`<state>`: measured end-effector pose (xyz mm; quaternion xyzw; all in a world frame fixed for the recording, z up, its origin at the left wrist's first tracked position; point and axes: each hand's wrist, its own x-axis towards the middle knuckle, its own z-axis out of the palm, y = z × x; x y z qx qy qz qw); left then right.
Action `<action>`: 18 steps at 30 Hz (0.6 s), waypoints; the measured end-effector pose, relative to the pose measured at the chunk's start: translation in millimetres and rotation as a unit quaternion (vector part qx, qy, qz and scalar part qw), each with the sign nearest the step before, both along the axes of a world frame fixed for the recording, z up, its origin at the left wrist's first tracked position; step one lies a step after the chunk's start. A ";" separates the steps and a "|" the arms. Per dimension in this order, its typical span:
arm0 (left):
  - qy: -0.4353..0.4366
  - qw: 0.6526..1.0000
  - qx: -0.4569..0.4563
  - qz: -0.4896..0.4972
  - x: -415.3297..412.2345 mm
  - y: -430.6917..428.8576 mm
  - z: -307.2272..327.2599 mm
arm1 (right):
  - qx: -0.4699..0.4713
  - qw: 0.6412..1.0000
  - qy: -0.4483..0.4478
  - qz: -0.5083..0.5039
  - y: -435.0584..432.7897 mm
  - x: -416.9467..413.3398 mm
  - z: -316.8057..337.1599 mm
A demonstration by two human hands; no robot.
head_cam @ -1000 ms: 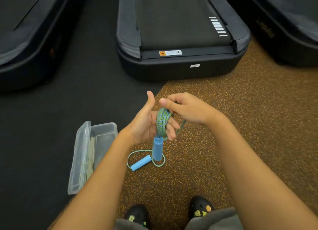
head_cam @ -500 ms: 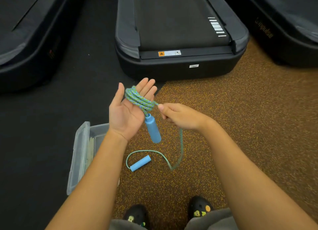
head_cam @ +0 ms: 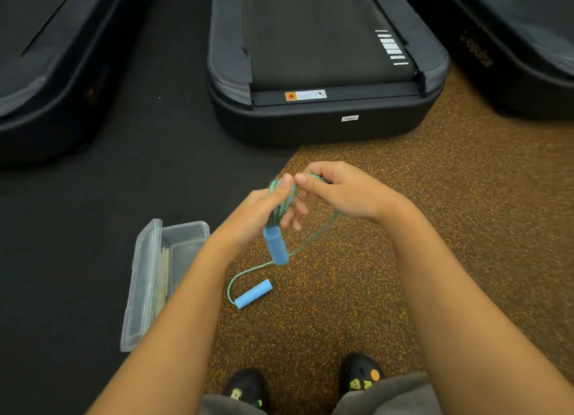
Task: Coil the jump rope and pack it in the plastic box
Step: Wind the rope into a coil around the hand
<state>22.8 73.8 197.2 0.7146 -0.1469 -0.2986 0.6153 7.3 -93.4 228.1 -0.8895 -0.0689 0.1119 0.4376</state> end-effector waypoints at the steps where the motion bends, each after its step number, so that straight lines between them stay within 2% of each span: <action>1: 0.018 0.999 -0.027 0.004 0.3 0.9 2.0 | 0.006 1.000 -0.006 -0.009 0.4 0.2 -1.2; 6: 0.098 0.979 -0.174 0.033 -0.7 4.6 8.5 | 0.056 0.998 0.004 -0.019 9.4 2.0 -10.0; 9: 0.153 0.940 -0.294 0.073 2.5 7.7 12.1 | 0.075 0.997 0.022 -0.011 15.3 0.9 -14.9; 13: 0.188 0.894 -0.395 0.097 11.5 11.7 10.1 | 0.045 0.998 0.053 0.008 19.4 -2.1 -20.3; 15: 0.171 0.900 -0.377 0.141 13.1 9.6 11.2 | 0.021 0.997 0.066 0.028 21.9 -4.0 -19.6; 18: 0.090 0.955 -0.235 0.155 12.6 6.0 10.6 | -0.021 0.995 0.083 0.052 22.5 -6.3 -15.2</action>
